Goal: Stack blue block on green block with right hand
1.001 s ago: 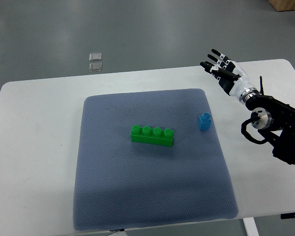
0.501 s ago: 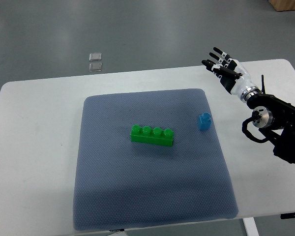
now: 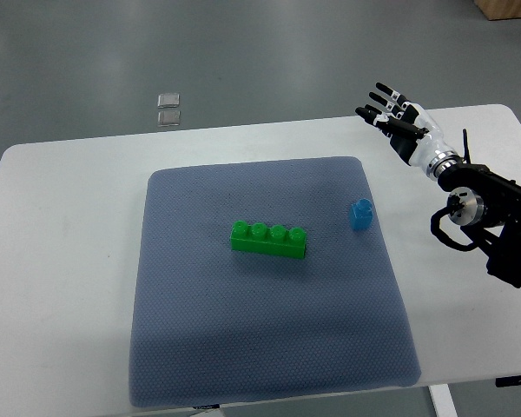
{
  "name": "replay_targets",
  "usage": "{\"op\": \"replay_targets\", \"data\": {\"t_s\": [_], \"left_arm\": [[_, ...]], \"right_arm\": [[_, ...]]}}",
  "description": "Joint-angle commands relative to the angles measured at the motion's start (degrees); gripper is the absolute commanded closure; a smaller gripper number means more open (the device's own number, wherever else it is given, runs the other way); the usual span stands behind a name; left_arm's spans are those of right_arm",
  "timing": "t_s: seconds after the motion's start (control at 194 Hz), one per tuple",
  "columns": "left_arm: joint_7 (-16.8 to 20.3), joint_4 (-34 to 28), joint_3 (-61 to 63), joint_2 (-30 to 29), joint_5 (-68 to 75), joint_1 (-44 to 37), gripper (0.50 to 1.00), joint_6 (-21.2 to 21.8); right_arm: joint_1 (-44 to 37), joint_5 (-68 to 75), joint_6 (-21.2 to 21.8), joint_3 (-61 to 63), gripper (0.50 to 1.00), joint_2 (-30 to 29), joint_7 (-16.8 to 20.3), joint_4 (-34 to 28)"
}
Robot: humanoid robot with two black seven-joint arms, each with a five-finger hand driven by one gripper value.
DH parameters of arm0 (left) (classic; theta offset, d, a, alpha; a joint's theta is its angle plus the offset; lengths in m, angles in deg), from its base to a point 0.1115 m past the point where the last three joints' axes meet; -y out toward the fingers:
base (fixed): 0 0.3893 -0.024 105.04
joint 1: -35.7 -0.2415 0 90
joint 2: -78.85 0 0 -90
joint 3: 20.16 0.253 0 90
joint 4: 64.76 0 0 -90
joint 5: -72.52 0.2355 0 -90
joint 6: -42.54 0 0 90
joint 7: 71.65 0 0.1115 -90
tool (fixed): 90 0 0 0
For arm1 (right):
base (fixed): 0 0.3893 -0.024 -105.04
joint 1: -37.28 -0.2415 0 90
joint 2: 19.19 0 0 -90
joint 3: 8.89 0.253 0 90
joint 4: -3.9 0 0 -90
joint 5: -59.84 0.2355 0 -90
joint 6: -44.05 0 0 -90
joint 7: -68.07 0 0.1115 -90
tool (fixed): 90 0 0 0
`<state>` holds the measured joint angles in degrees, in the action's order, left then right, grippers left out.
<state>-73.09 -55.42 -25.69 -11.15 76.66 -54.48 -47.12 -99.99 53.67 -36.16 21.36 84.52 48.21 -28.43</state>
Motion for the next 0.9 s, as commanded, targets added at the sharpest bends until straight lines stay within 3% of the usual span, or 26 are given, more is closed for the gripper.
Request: {"op": "replay_targets", "data": {"t_s": [0.0,0.144,0.449,0.893], "left_arm": [[0.04,0.06,0.0,0.0,-0.01,0.0,0.5,0.01],[-0.05,-0.02,0.0,0.0,-0.01,0.0,0.5,0.01],[-0.05,-0.02,0.0,0.0,-0.01,0.0,0.5,0.01],[0.04,-0.02,0.0,0.0,-0.01,0.0,0.5,0.01]], "right_arm": [[-0.01,-4.37,1.46,0.25,0.587,0.35,0.0,-0.37],[-0.28,-8.95,4.27,-0.01,0.587,2.63,0.09,-1.69],[-0.63,-29.07,7.17,-0.98,0.589,13.88,0.09,-13.02],[-7.48,-51.66,7.09,-14.78,0.591,23.82,0.26,-26.38]]}}
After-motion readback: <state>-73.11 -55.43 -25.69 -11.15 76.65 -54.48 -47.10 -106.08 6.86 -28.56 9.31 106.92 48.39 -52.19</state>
